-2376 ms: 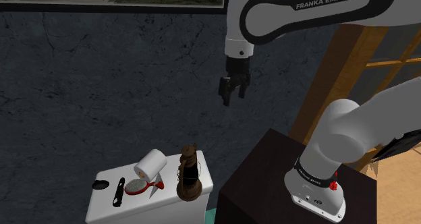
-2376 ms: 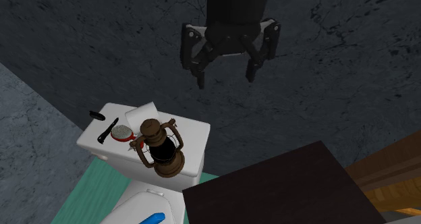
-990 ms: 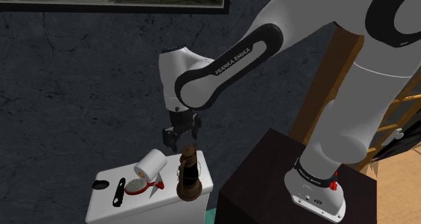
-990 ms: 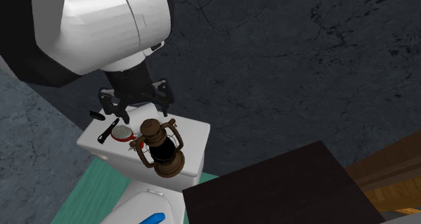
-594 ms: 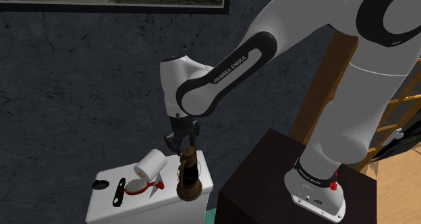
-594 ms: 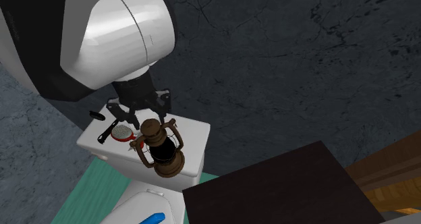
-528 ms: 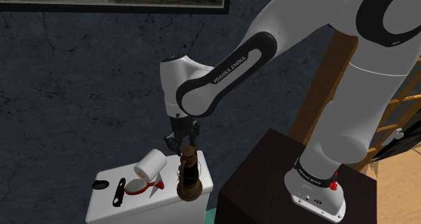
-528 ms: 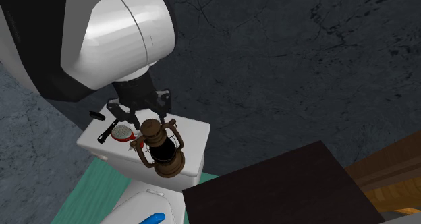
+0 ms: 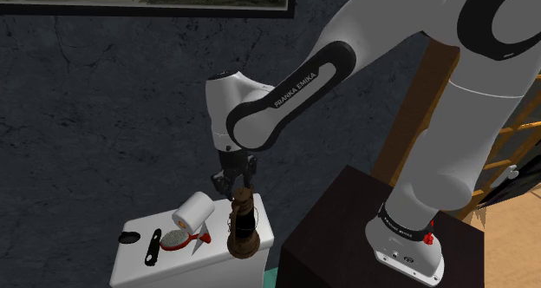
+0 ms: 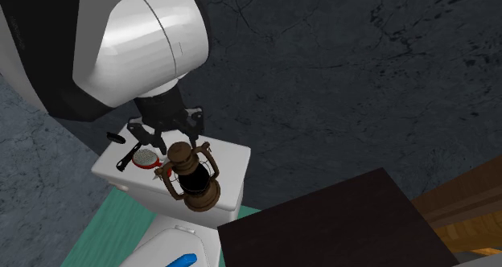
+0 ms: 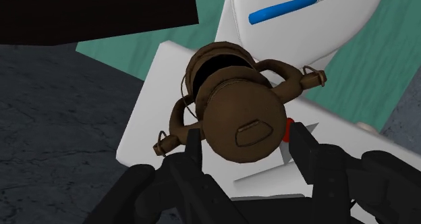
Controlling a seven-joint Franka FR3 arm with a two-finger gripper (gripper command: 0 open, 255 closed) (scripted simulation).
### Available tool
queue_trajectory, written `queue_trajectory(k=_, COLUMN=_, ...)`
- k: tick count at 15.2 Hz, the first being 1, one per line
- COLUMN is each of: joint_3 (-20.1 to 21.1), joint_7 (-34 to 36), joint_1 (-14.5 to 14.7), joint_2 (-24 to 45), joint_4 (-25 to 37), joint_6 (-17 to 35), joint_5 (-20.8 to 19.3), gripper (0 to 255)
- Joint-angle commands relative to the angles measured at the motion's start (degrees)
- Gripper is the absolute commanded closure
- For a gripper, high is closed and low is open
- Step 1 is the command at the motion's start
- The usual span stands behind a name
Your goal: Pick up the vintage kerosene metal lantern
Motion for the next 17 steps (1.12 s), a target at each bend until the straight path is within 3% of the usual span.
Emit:
queue_trajectory(k=1, joint_3=0.0, joint_7=-0.1, joint_1=0.0, joint_2=-0.5, joint_4=0.2, joint_6=-0.7, joint_5=0.3, gripper=255)
queue_trajectory(k=17, joint_3=-0.4, joint_7=-1.3, joint_1=-0.3, joint_2=-7.2, joint_4=5.1, joint_6=-11.8, joint_5=2.6, gripper=255)
